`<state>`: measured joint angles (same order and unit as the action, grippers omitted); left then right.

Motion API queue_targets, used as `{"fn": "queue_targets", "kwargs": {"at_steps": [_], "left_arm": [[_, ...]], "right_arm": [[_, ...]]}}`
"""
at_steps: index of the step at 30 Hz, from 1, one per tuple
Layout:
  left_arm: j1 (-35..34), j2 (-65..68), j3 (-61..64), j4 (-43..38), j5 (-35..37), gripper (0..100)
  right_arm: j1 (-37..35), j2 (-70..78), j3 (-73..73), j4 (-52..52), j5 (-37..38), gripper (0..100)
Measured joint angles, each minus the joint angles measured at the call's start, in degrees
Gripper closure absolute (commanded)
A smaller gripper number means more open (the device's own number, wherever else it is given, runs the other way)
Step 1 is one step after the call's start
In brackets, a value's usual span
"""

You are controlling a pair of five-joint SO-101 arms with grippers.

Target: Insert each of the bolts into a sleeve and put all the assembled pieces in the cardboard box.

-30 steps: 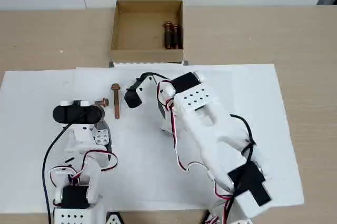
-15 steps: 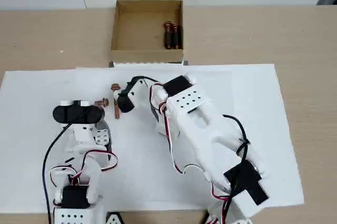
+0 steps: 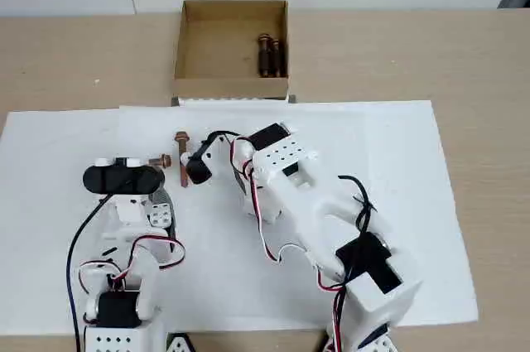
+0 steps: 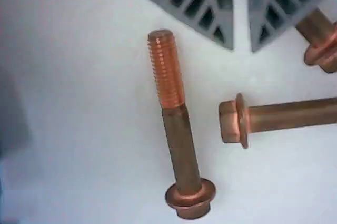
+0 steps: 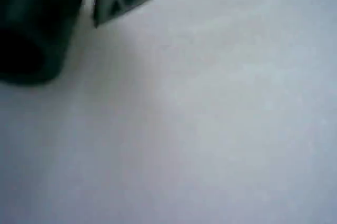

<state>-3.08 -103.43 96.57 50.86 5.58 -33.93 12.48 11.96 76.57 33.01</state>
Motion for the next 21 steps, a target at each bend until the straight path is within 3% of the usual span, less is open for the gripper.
{"fn": "queue_targets", "kwargs": {"at_steps": [5,21], "left_arm": [[0.0,0.0,0.0,0.0,0.0,99],[0.0,0.0,0.0,0.0,0.0,99]], "right_arm": [[0.1,1.1,-0.4,-0.4,0.0,99.8],[-0.2,-1.7,-6.2,4.8,-4.0,99.3]]}}
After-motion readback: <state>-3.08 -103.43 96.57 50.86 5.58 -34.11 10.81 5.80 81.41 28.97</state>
